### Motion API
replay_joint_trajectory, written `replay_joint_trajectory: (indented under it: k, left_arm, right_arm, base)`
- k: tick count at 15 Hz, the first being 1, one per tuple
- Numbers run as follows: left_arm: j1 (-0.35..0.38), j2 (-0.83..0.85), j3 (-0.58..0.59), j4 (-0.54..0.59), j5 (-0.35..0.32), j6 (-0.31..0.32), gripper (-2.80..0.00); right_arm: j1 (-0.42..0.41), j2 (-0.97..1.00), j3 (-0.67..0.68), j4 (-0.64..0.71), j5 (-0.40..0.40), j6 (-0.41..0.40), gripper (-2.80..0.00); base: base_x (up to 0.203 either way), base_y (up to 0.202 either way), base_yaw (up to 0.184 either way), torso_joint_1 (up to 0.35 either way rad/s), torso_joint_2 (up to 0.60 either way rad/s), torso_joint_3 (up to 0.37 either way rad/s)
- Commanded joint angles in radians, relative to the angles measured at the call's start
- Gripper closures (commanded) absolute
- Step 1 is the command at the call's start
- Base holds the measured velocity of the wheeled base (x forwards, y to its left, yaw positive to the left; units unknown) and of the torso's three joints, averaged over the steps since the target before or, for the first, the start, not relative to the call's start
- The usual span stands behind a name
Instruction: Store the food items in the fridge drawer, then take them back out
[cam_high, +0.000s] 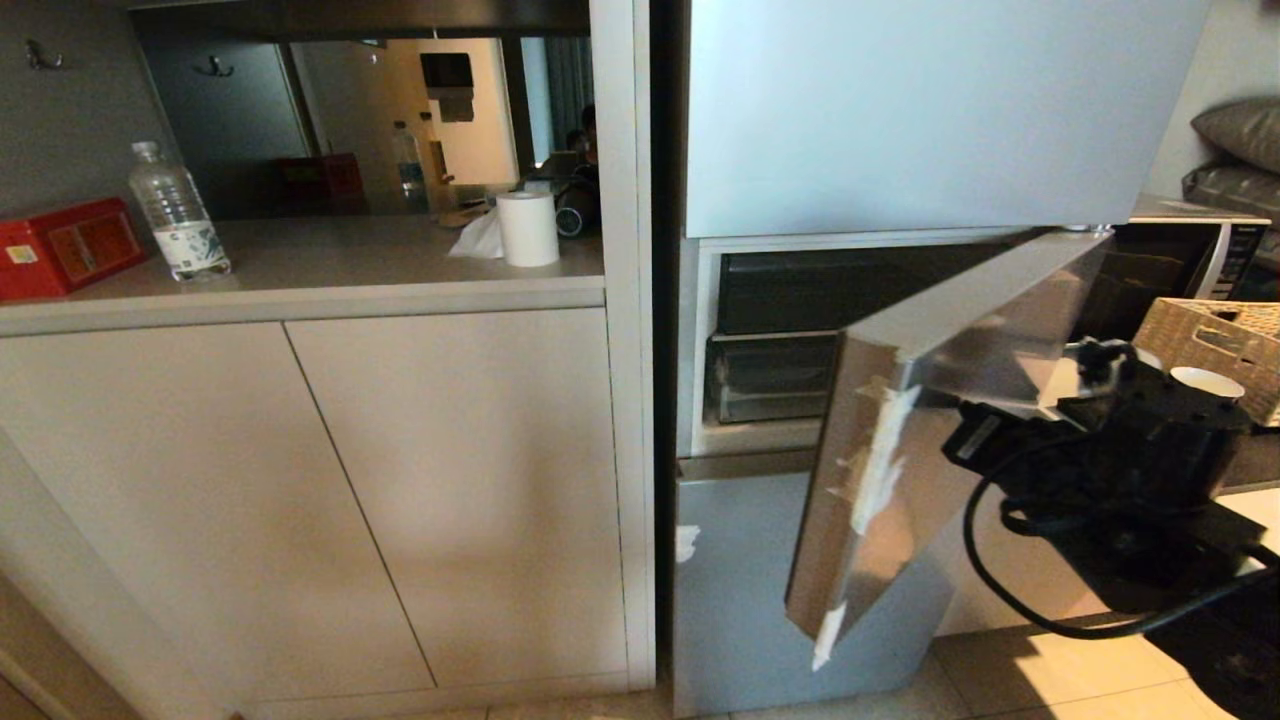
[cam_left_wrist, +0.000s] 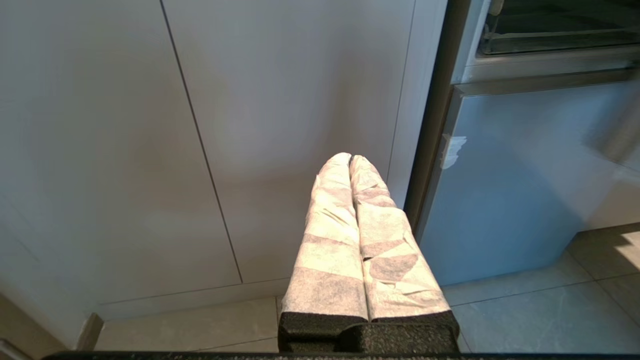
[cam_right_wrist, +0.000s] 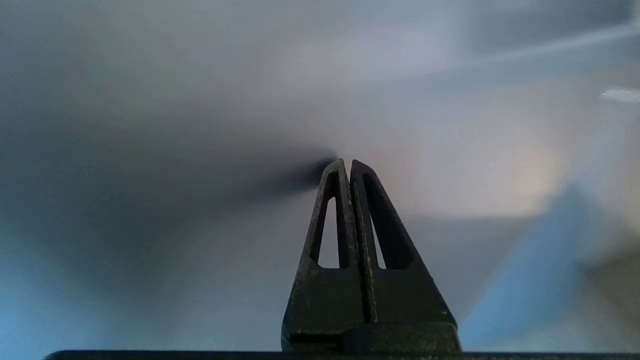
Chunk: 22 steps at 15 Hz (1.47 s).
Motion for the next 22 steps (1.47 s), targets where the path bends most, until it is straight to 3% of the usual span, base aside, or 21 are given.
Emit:
replay_joint_trajectory:
  k: [1,8,10,17,22]
  left_arm:
    - [0.0,-0.002,0.0,0.0,0.0,0.0,0.0]
    - [0.0,-0.002,0.0,0.0,0.0,0.0,0.0]
    - [0.0,-0.002,0.0,0.0,0.0,0.0,0.0]
    - [0.0,-0.002,0.0,0.0,0.002,-0.001,0.0]
    - [0.0,-0.002,0.0,0.0,0.0,0.0,0.0]
  right_arm:
    - [0.081,0.191,-0.181,-0.007,-0.013,0.0,0.0]
    - [0.135,0.686,-0.915,-0.007,-0.014,-0.051,0.0]
    - [0.135,0.725,-1.003,-0.007,-0.016,-0.068,0.0]
    - [0.141,0.499,-0.643,-0.13,-0.017,-0.105,0.0]
    - [0.161,0.106,-0.2,-0.163,-0.022,-0.166,0.0]
  base:
    - [0.0,0.0,0.0,0.0,0.0,0.0]
    - [0.0,0.0,0.0,0.0,0.0,0.0]
    - [0.0,0.0,0.0,0.0,0.0,0.0]
    - [0.0,0.0,0.0,0.0,0.0,0.0]
    - [0.0,0.0,0.0,0.0,0.0,0.0]
